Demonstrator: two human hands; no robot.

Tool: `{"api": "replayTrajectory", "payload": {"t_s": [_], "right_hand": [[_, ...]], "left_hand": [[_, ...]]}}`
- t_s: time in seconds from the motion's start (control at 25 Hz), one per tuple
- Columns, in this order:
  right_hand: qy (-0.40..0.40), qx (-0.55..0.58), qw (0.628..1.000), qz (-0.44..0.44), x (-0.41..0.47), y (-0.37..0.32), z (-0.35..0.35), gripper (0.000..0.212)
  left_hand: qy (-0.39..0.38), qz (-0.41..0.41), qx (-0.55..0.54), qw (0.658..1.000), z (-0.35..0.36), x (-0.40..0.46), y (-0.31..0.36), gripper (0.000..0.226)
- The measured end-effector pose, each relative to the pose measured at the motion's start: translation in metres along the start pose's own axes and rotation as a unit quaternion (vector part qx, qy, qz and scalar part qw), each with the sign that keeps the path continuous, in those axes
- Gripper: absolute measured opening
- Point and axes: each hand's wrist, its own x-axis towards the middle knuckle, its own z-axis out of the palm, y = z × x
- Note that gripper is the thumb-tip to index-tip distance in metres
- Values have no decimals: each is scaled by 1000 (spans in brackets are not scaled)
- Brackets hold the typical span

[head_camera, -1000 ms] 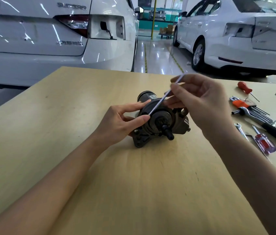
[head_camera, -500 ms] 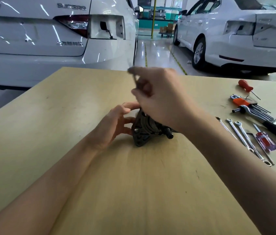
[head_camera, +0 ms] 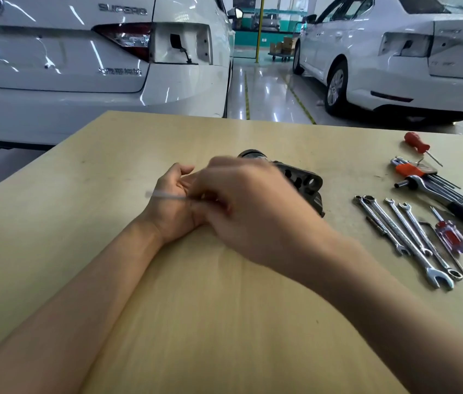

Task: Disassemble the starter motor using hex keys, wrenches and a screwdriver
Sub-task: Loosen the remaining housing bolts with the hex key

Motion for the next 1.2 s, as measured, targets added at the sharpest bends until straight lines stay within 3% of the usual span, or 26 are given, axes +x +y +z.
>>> {"api": "replayTrajectory", "payload": {"t_s": [0.08, 0.16, 0.24, 0.32, 0.4, 0.56, 1.04, 1.2], "right_hand": [[130, 253, 952, 111, -10, 16, -18, 17], [207, 418, 862, 200, -25, 31, -31, 18], [243, 485, 788, 290, -38, 45, -32, 3], [272, 536, 722, 342, -44, 54, -27, 17], [286, 563, 686, 362, -46, 58, -21, 20], [284, 597, 663, 351, -46, 61, -15, 18], [304, 547, 696, 352, -48, 58, -14, 17], [301, 564, 678, 362, -49, 59, -15, 18]], "left_hand": [[24, 27, 76, 996, 4, 1, -2, 46], [42, 42, 147, 987, 7, 3, -4, 42], [58, 64, 219, 972, 8, 2, -6, 38], [50, 83, 295, 951, 10, -2, -6, 37], [29, 84, 345, 935, 13, -4, -9, 36], [19, 51, 335, 941, 15, -3, -16, 43], [24, 29, 315, 948, 20, -3, -16, 48], [23, 24, 313, 949, 20, -3, -16, 50]]}}
